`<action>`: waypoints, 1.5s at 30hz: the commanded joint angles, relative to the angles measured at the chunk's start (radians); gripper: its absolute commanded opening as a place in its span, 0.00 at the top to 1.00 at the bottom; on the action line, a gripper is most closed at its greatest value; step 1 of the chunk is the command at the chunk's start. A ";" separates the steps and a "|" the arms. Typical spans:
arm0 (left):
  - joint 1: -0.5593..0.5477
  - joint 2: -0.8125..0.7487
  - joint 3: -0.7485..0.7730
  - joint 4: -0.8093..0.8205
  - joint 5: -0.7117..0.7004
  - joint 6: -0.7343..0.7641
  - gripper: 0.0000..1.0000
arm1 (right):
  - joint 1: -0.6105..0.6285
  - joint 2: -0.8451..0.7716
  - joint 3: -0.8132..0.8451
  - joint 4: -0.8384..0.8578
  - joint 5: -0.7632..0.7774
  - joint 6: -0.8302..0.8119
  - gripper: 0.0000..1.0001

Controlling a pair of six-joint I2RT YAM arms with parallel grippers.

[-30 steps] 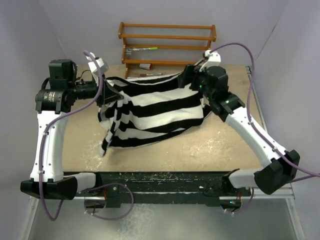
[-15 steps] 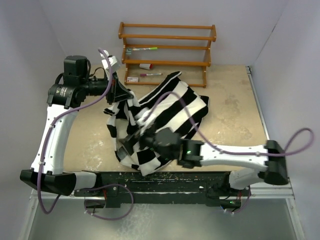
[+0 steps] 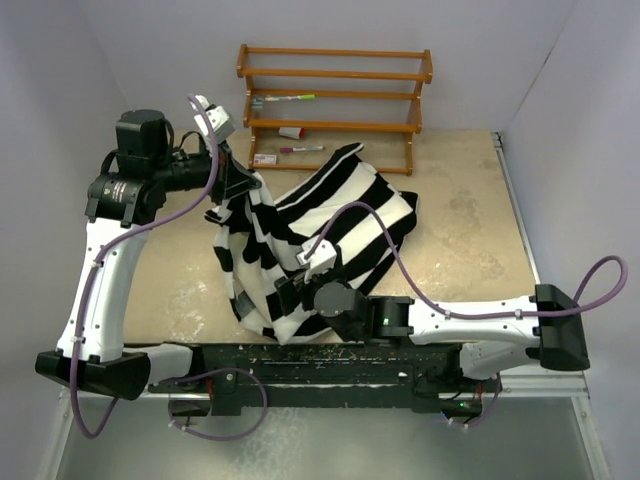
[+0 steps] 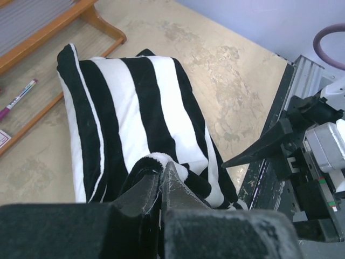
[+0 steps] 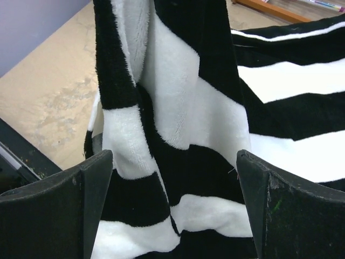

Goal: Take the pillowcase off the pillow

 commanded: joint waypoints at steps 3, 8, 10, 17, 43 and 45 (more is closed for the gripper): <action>-0.006 -0.016 0.029 0.130 -0.003 -0.061 1.00 | -0.005 0.014 -0.008 0.046 -0.081 0.021 0.02; -0.006 -0.016 0.034 0.133 -0.041 -0.061 1.00 | -0.006 0.078 0.049 0.124 -0.262 -0.029 0.00; -0.006 -0.017 0.042 0.133 -0.044 -0.064 1.00 | -0.018 0.126 0.076 0.089 -0.250 -0.042 0.00; -0.005 -0.015 0.107 0.090 -0.092 -0.021 1.00 | -0.307 0.008 -0.004 0.110 -0.396 0.173 0.52; -0.206 -0.376 -0.762 -0.064 -0.320 0.883 0.13 | -0.517 0.017 0.440 -0.125 -0.630 0.109 1.00; -0.205 -0.392 -0.788 0.013 -0.358 0.901 0.12 | -0.518 0.022 0.458 -0.129 -0.651 0.119 1.00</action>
